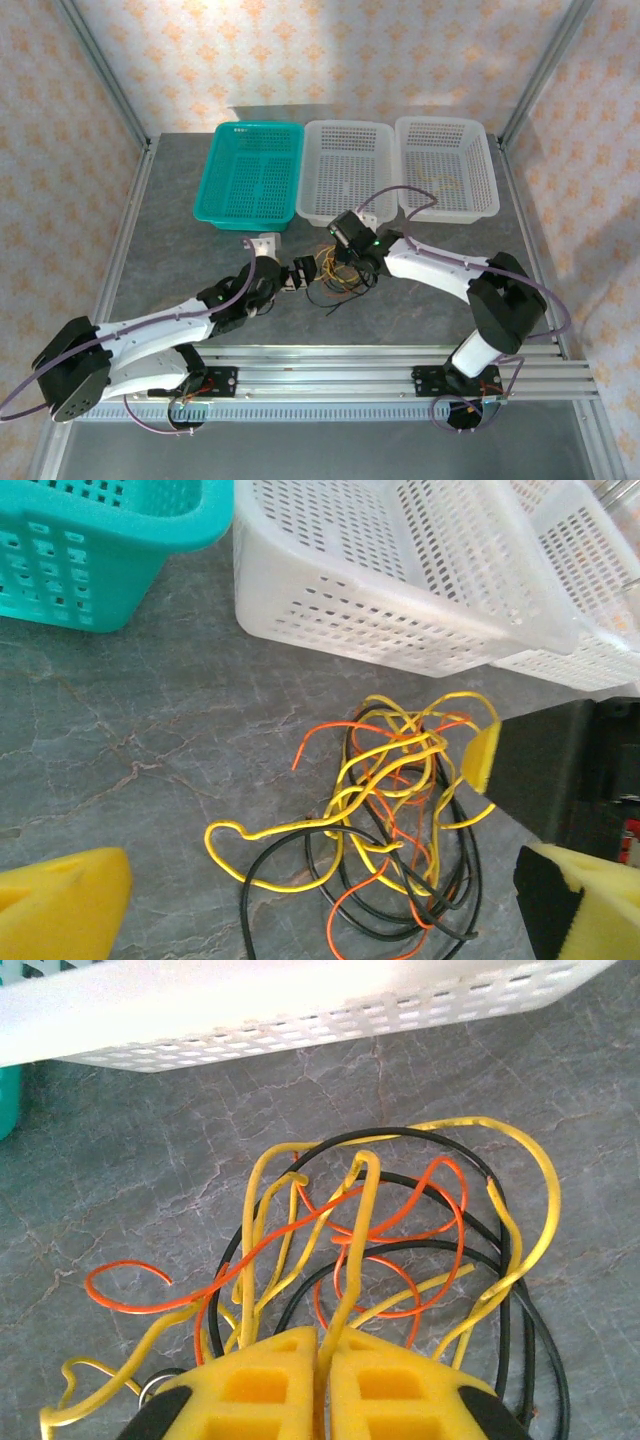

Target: Untangle the cables

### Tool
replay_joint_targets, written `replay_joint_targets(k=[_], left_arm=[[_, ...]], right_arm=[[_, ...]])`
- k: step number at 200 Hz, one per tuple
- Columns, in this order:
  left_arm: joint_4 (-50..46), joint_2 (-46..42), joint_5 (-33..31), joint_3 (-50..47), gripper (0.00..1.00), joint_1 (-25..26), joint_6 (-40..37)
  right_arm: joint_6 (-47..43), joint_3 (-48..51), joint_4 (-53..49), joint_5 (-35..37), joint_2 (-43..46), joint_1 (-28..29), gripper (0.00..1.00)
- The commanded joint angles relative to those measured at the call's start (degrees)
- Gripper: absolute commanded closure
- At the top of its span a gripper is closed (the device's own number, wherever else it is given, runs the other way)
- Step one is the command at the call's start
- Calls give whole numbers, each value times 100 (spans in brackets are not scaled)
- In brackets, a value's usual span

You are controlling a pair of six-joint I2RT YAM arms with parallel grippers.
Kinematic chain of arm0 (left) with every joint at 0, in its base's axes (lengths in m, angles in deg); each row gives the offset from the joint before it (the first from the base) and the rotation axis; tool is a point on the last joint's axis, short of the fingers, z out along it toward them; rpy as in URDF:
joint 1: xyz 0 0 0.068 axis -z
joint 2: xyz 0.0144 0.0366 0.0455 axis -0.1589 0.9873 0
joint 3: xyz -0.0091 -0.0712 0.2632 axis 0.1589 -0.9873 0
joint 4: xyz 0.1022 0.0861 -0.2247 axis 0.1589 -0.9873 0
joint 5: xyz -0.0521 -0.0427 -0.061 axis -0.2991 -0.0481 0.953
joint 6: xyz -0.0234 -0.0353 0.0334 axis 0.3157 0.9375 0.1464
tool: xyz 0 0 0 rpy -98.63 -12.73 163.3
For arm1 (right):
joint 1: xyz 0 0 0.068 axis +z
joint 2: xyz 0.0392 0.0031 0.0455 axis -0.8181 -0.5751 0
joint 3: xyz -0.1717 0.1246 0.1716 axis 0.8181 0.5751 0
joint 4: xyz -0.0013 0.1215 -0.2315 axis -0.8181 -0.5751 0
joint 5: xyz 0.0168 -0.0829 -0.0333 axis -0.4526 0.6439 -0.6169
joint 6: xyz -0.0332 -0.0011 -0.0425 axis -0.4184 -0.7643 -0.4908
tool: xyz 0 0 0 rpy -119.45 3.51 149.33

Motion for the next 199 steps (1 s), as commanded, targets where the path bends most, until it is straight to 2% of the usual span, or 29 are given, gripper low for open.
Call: replay_joint_targets(k=[1,32,57,133,199], left_arm=[[318,244,-248,275,1,13,-113],[723,701,-111,371,1,-39,-53],[809,1029,-93,530,1,-31,0],[775,1780,-156,1058,1,-57,-70],[587,2529,-348,1599,1,-77,361]], right_arm=[[-26,-92,-88,278,351,-1,95],[-157,-65,-139,278,599,-7,100],[-357,-70,-162,154,713,-12,100],[-645,157,213,-377,1278,-119,100],[-611,255,307,-434,1466,-155,100]])
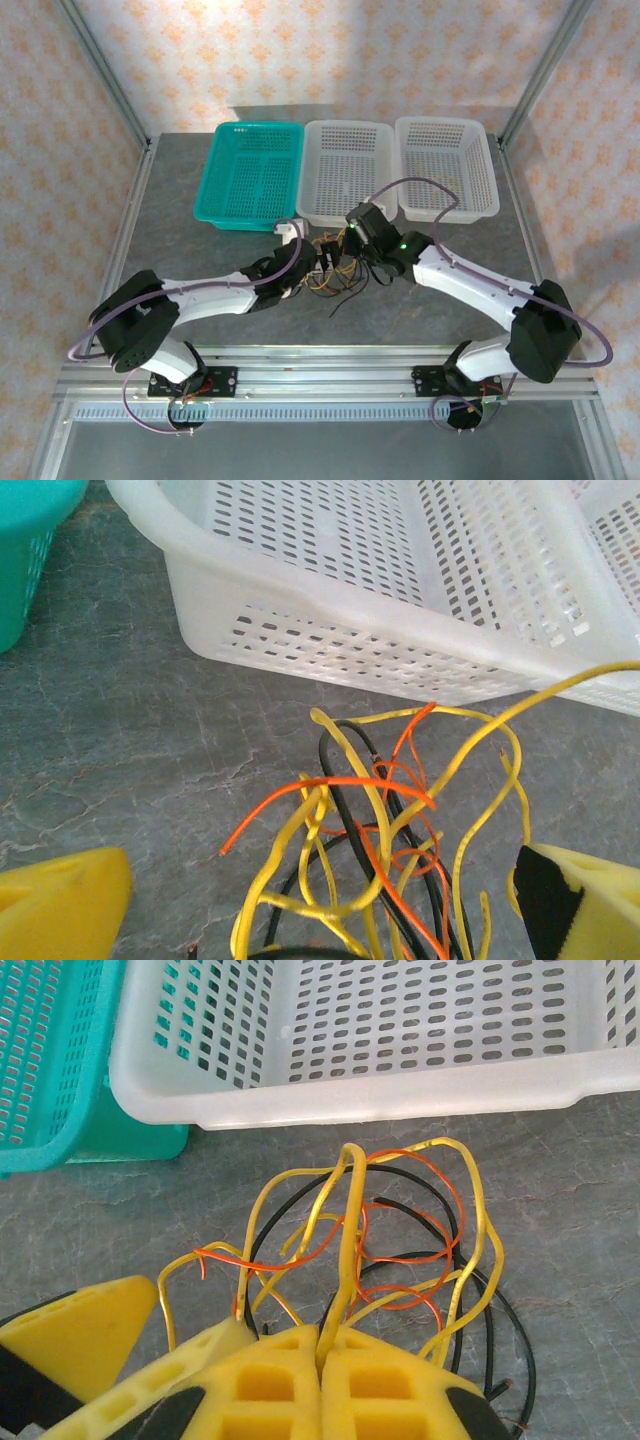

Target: Untangle the cables

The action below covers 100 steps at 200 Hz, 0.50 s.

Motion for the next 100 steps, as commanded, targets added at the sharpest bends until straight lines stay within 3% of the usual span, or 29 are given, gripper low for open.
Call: replay_joint_targets(k=[1,100], left_arm=[[-74,263,-194,323,1,-39,195],[-706,912,-659,687,1,-78,96]], right_arm=[[-56,57,170,16,220,-42,100],[-329,-52,59,-40,557,-258,100]])
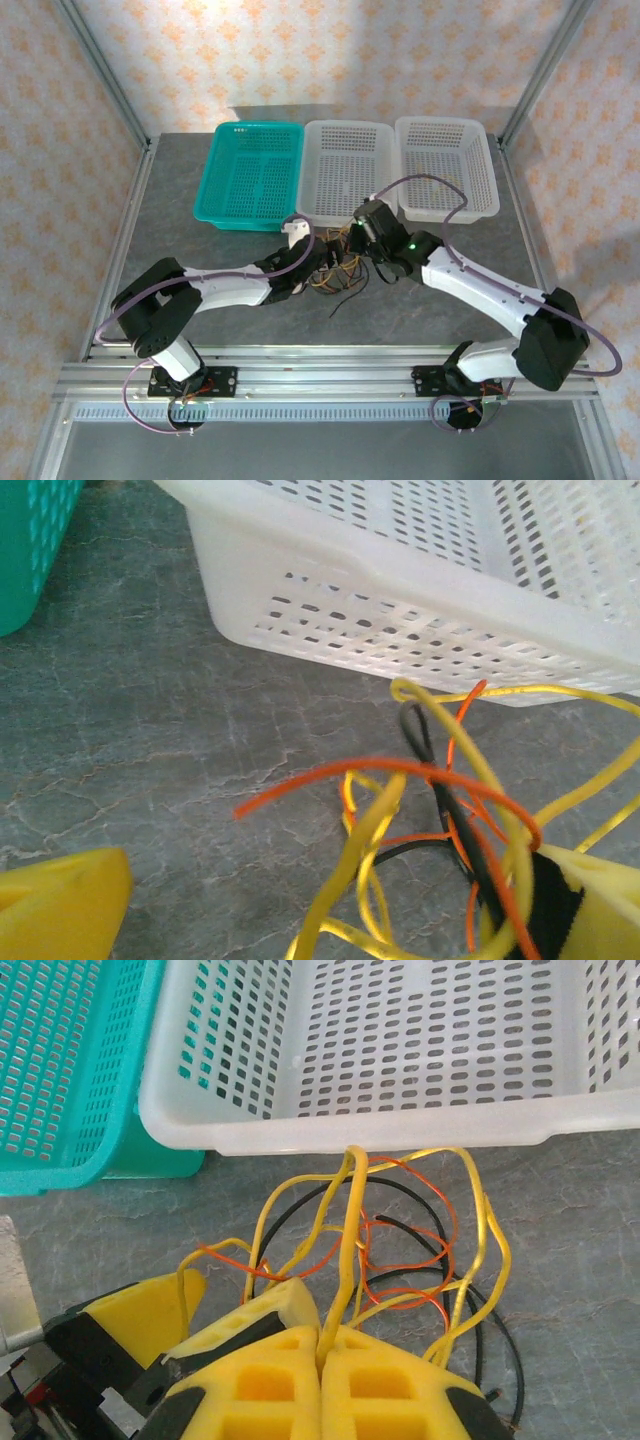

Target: Untangle the cables

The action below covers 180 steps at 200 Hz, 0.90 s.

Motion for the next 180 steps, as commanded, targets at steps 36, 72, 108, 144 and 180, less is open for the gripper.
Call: replay_joint_targets(k=[36,72,108,144,180], left_arm=[[-384,402,-456,195,1,-82,-118],[-349,508,-435,133,1,-100,-103],[-289,545,-423,43,1,-139,-79],[-315,576,-447,-68,0,-156,-40],[-280,527,-435,-218,1,-160,5]], right_arm=[[-220,-90,-8,1,374,-254,100],[-277,-112,-54,82,557,-380,100],[-366,-212,-145,120,674,-442,100],[-485,-309,-249,313,753,-479,100],[-512,-420,-433,698,754,-488,100]])
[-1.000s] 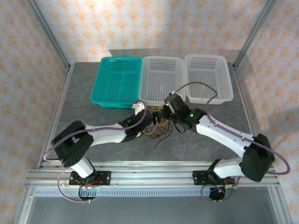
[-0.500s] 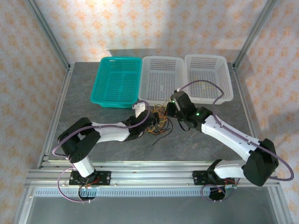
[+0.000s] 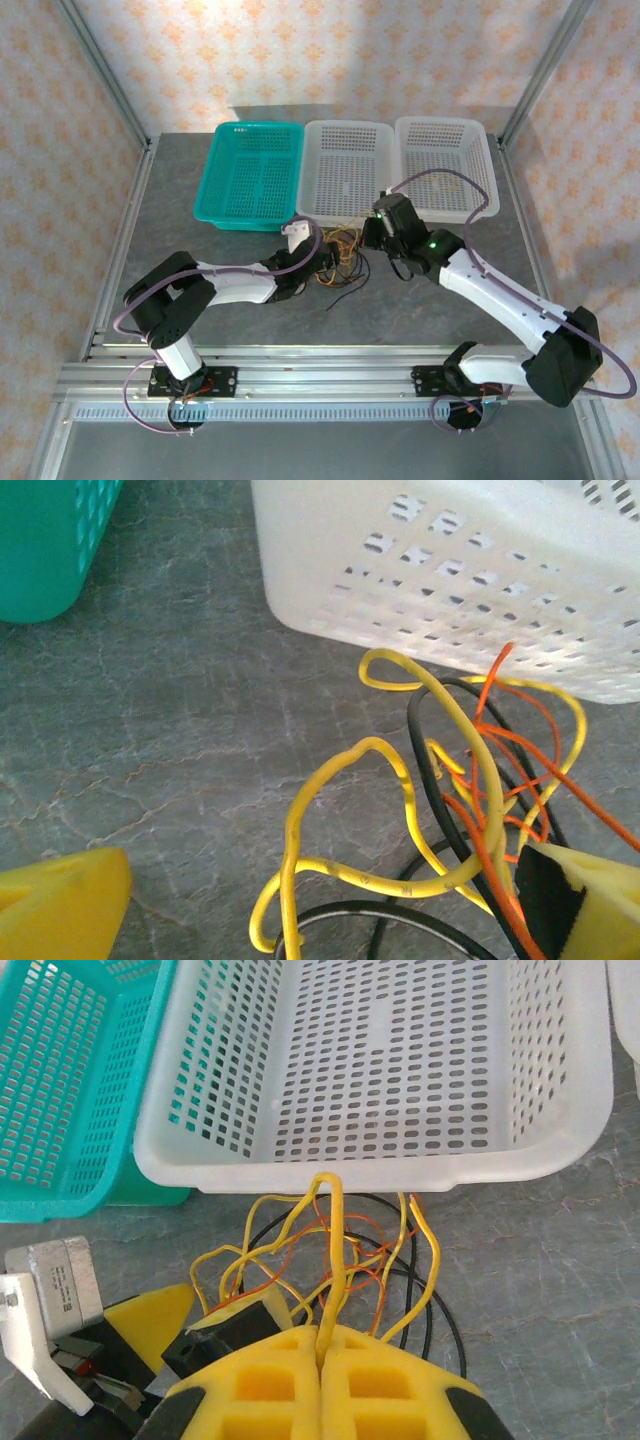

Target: Untangle the cables

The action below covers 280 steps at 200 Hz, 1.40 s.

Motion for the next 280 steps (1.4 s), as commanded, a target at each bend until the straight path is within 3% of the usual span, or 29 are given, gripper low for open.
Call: replay_joint_targets(k=[1,280], left_arm=[[-285,138,-216,-212,0,-82,40],[-164,184,-182,-475,0,-80,53]], right_arm=[[-98,-352,-28,700,198,-84,100],[515,-879,-1304,4536,497,-123,100]])
